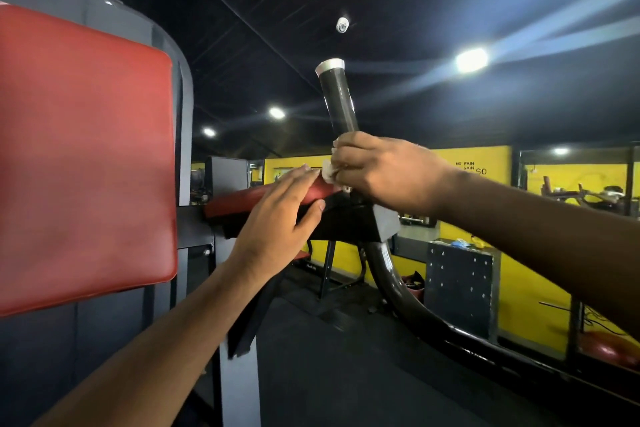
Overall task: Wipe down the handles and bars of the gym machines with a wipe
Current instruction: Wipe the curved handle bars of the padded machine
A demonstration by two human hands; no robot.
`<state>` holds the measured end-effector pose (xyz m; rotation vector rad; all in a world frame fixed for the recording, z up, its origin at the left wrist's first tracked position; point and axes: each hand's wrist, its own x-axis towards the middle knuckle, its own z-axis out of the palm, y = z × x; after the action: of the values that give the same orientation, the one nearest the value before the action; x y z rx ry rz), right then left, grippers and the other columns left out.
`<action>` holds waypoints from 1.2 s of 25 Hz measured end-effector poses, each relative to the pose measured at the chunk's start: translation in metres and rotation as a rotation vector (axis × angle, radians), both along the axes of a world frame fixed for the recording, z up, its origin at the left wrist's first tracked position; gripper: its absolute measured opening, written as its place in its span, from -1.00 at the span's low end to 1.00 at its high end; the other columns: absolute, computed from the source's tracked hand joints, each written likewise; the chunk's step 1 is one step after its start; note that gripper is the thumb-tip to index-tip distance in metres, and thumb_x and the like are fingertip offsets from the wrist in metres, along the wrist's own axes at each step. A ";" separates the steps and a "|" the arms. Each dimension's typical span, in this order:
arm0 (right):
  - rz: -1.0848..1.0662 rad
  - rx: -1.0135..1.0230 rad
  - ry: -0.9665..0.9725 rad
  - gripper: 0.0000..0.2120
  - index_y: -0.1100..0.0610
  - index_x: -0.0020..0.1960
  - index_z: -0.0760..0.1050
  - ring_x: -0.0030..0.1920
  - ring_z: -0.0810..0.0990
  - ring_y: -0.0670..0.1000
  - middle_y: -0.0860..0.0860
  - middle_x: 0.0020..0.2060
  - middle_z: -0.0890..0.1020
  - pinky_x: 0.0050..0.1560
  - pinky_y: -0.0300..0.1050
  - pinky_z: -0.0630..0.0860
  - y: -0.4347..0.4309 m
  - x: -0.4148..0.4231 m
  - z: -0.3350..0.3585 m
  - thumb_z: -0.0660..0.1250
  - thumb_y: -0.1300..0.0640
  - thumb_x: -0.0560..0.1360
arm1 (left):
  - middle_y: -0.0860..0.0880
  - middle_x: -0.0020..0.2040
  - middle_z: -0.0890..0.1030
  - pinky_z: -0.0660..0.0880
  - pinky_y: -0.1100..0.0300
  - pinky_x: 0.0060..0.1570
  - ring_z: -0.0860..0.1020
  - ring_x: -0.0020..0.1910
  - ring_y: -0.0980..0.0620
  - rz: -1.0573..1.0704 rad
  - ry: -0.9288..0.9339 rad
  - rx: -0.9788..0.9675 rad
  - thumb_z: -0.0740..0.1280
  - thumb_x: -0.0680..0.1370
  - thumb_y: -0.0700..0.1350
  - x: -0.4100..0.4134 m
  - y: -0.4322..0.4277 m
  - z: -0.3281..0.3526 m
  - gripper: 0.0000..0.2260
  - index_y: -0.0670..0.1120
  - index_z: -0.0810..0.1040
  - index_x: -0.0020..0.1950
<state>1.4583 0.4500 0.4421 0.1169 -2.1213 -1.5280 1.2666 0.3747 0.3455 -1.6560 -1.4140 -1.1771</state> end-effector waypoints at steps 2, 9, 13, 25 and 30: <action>0.054 -0.035 0.012 -0.77 0.22 0.15 0.59 0.17 0.53 0.18 0.14 0.13 0.59 0.13 0.02 0.55 0.008 0.013 0.000 0.28 0.20 0.55 | -0.02 0.50 0.32 0.18 0.18 0.45 0.24 0.48 0.11 0.009 -0.012 -0.014 0.24 0.62 0.00 0.003 -0.003 0.001 -0.53 -0.05 0.29 0.52; 0.259 -1.091 0.584 -0.85 0.07 -0.01 0.53 -0.11 0.60 -0.06 -0.07 -0.13 0.62 -0.05 -0.10 0.55 0.017 0.020 -0.024 0.37 0.25 0.45 | -0.03 0.53 0.28 0.18 0.10 0.48 0.19 0.52 0.09 0.077 -0.062 -0.030 0.27 0.61 -0.05 0.022 -0.014 -0.007 -0.51 -0.08 0.27 0.53; 0.207 -1.287 0.606 -0.88 0.09 -0.04 0.58 -0.18 0.62 -0.12 -0.07 -0.22 0.66 -0.15 -0.16 0.55 0.003 0.021 -0.028 0.40 0.22 0.43 | -0.03 0.52 0.30 0.14 0.07 0.49 0.16 0.53 0.06 0.071 -0.086 -0.026 0.25 0.62 0.00 0.049 -0.020 -0.017 -0.53 -0.07 0.30 0.52; -0.453 -1.083 0.803 -0.93 0.08 -0.09 0.62 -0.17 0.53 -0.08 -0.06 -0.19 0.64 -0.27 -0.29 0.36 -0.068 0.211 -0.071 0.44 0.10 0.46 | -0.05 0.19 0.61 0.49 0.15 0.17 0.54 0.20 0.05 -0.608 0.034 -0.038 0.27 0.61 -0.06 0.207 -0.036 -0.060 -0.69 -0.14 0.55 0.31; -0.648 -1.113 1.059 -0.88 0.05 -0.13 0.62 -0.20 0.57 -0.05 -0.04 -0.20 0.67 -0.20 -0.16 0.48 -0.120 0.355 -0.123 0.50 0.03 0.42 | -0.03 0.10 0.66 0.55 0.08 0.03 0.60 0.07 0.06 -0.902 0.088 -0.164 0.24 0.59 0.04 0.342 -0.050 -0.072 -0.67 -0.11 0.61 0.22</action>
<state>1.8134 0.3299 0.3188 -1.4904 -1.7584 -0.2199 1.6087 0.3246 0.2731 -2.5459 -0.6928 -1.4299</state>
